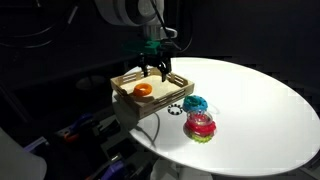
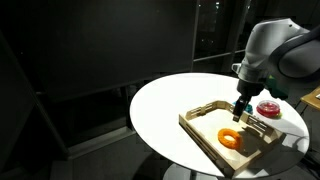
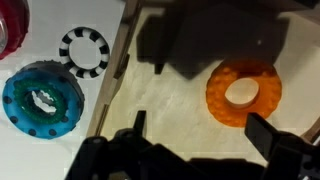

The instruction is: Remove the circular objects from the wooden tray

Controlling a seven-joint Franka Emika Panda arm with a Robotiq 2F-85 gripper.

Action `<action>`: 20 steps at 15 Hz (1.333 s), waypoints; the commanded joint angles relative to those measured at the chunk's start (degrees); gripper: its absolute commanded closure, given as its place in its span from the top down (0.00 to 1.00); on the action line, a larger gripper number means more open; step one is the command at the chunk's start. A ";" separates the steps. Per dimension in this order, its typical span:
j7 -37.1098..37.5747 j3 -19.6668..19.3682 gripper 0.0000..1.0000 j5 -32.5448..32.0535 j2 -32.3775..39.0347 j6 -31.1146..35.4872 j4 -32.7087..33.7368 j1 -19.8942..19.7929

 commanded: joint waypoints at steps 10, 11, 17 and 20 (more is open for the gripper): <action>10.11 -3.21 1.00 -10.00 7.25 6.75 0.22 5.03; 10.24 -3.32 1.00 -9.97 7.58 6.73 0.29 5.19; 10.35 -3.76 0.68 -9.84 8.97 6.44 0.84 6.26; 10.33 -3.83 0.42 -9.79 8.86 6.24 1.12 6.66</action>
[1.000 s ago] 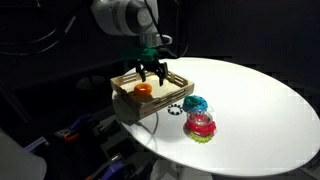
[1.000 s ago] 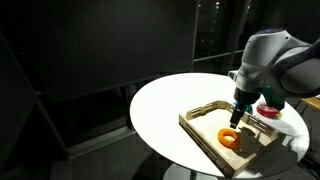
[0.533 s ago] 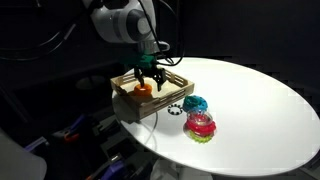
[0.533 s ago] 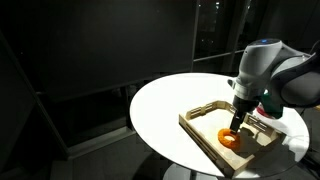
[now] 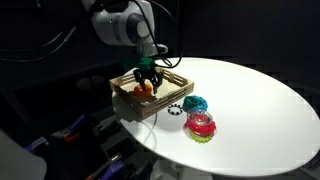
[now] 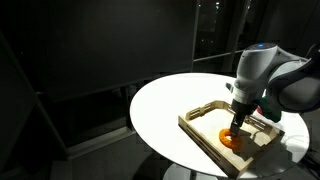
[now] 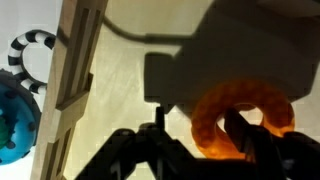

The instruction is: Remove the circular objects from the wooden tray

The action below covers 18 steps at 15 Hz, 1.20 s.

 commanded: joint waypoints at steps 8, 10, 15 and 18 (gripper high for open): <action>0.81 -0.66 0.03 0.03 -2.12 -0.76 0.95 -0.34; 0.16 -0.66 0.05 0.76 -3.47 -1.02 1.16 -1.31; -0.37 -1.51 0.05 1.53 -7.33 -1.42 1.62 -4.48; 0.19 -2.95 0.05 0.89 -8.89 -1.73 2.16 -6.45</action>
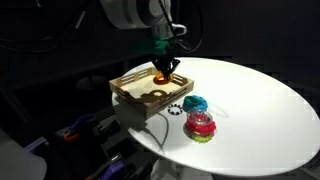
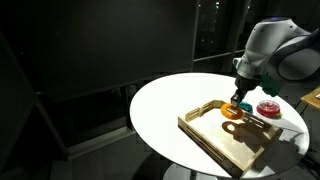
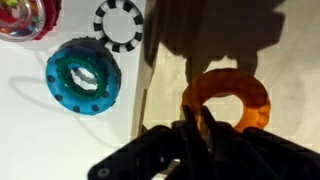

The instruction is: Remove the circular objects from the wooden tray

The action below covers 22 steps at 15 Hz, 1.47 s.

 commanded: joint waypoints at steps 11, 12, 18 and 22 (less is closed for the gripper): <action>2.50 -7.74 0.05 -2.11 -0.25 -2.70 3.14 -6.37; 2.63 -8.07 0.05 -2.23 0.18 -2.78 3.14 -6.46; 3.78 -8.95 0.05 -2.43 3.07 -3.52 3.14 -6.03; 3.84 -9.00 0.36 -2.20 4.33 -4.29 3.29 -5.77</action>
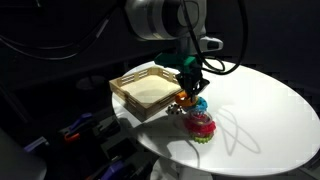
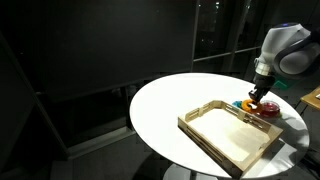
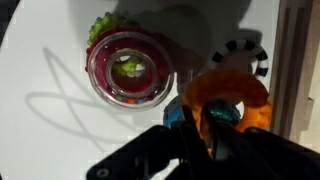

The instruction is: Remove the circular objects from the wooden tray

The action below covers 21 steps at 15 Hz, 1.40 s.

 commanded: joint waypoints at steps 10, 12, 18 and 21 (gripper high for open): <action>0.06 0.16 0.99 -1.25 -1.70 -4.43 1.32 0.80; -1.40 0.98 1.00 -0.20 -3.44 -5.81 1.07 0.41; -11.73 6.02 1.00 9.28 -9.76 -13.15 0.38 -1.73; -17.39 7.19 1.00 15.11 -12.49 -18.99 0.90 -2.09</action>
